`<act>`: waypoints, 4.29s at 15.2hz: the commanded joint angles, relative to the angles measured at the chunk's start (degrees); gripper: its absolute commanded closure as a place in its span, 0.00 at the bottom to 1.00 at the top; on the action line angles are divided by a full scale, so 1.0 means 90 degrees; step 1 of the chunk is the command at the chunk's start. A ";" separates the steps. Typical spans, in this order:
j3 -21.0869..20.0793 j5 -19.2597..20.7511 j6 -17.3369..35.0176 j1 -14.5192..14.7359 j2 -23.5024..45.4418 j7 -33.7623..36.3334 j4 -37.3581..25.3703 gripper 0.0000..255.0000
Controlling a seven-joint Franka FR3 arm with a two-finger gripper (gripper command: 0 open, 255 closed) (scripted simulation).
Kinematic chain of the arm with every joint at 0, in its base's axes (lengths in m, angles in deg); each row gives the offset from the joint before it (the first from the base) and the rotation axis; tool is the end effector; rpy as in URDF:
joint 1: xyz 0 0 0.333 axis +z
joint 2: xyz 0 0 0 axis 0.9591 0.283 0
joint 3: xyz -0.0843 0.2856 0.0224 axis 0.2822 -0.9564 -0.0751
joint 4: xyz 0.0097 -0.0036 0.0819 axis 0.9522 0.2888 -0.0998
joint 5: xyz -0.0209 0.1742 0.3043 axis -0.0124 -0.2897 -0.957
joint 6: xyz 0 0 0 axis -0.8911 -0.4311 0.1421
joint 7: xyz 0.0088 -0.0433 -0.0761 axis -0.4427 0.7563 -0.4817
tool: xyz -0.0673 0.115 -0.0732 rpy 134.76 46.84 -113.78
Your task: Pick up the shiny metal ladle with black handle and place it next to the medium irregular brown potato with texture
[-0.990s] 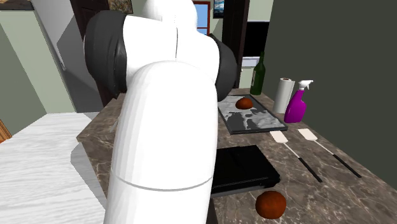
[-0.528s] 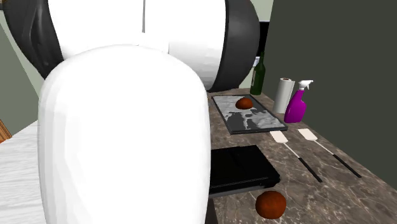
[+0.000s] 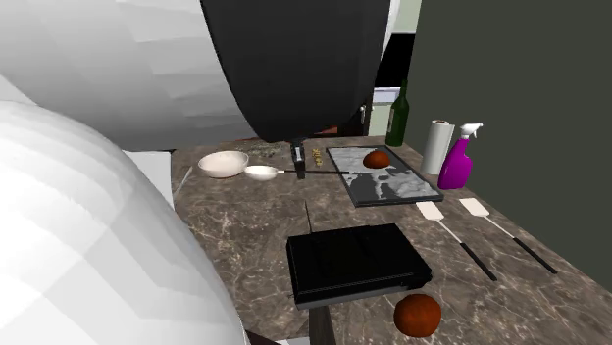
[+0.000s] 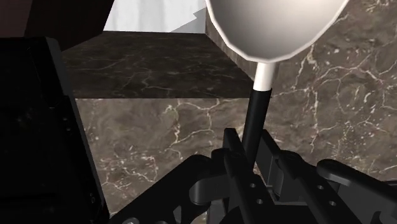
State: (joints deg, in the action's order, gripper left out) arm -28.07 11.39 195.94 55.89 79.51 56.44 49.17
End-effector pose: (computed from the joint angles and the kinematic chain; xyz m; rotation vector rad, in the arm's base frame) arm 0.4853 0.1420 0.4342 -2.6451 1.6397 -0.2252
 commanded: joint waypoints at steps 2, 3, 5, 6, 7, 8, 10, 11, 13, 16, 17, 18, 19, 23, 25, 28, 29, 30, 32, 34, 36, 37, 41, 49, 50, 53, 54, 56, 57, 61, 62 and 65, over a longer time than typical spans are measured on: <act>0.0329 -0.0362 0.0075 -0.0123 -0.0551 -0.0645 0.0520 1.00; 0.0448 -0.0452 0.0097 -0.0155 -0.0711 -0.0846 0.0682 1.00; 0.0697 -0.0600 0.0130 -0.0208 -0.1005 -0.1236 0.0982 1.00; 0.0823 -0.0658 0.0142 -0.0233 -0.1141 -0.1426 0.1122 1.00; 0.0950 -0.0707 0.0152 -0.0262 -0.1270 -0.1614 0.1254 1.00; 0.1076 -0.0747 0.0159 -0.0292 -0.1391 -0.1798 0.1380 1.00; 0.1331 -0.0803 0.0169 -0.0357 -0.1612 -0.2160 0.1610 1.00; 0.1461 -0.0818 0.0172 -0.0391 -0.1712 -0.2336 0.1715 1.00; 0.1718 -0.0830 0.0175 -0.0471 -0.1890 -0.2686 0.1904 1.00; 0.2104 -0.0803 0.0175 -0.0610 -0.2106 -0.3199 0.2133 1.00; 0.2233 -0.0785 0.0175 -0.0660 -0.2163 -0.3367 0.2195 1.00; 0.2362 -0.0762 0.0174 -0.0714 -0.2213 -0.3535 0.2250 1.00; 0.2490 -0.0736 0.0174 -0.0770 -0.2256 -0.3702 0.2298 1.00; 0.3003 -0.0605 0.0174 -0.1012 -0.2351 -0.4363 0.2413 1.00; 0.3257 -0.0530 0.0177 -0.1140 -0.2352 -0.4691 0.2425 1.00; 0.3633 -0.0418 0.0183 -0.1335 -0.2297 -0.5182 0.2387 1.00; 0.3759 -0.0382 0.0186 -0.1398 -0.2264 -0.5344 0.2359 1.00; 0.3883 -0.0348 0.0188 -0.1461 -0.2223 -0.5507 0.2323 1.00; 0.4130 -0.0286 0.0193 -0.1584 -0.2119 -0.5831 0.2230 1.00; 0.4375 -0.0234 0.0197 -0.1698 -0.1987 -0.6156 0.2107 1.00; 0.4616 -0.0199 0.0198 -0.1807 -0.1829 -0.6481 0.1955 1.00; 0.4736 -0.0187 0.0197 -0.1857 -0.1740 -0.6644 0.1868 1.00; 0.5203 -0.0193 0.0181 -0.2040 -0.1323 -0.7302 0.1448 1.00; 0.5339 -0.0255 0.0797 -0.2067 -0.1027 -0.7507 0.1777 1.00; 0.5346 -0.0264 0.0887 -0.2065 -0.0992 -0.7519 0.1833 1.00; 0.5367 -0.0298 0.1158 -0.2057 -0.0878 -0.7558 0.1994 1.00; 0.5374 -0.0311 0.1249 -0.2054 -0.0836 -0.7572 0.2045 1.00; 0.5389 -0.0339 0.1432 -0.2047 -0.0749 -0.7603 0.2142 1.00; 0.5396 -0.0355 0.1523 -0.2042 -0.0702 -0.7619 0.2189 1.00; 0.5426 -0.0432 0.1892 -0.2023 -0.0500 -0.7693 0.2363 1.00; 0.5433 -0.0455 0.1984 -0.2017 -0.0446 -0.7715 0.2402 1.00; 0.5456 -0.0538 0.2280 -0.1997 -0.0260 -0.7790 0.2520 1.00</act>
State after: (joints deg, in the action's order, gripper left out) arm 20.97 6.78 215.38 37.86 76.73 -13.45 71.23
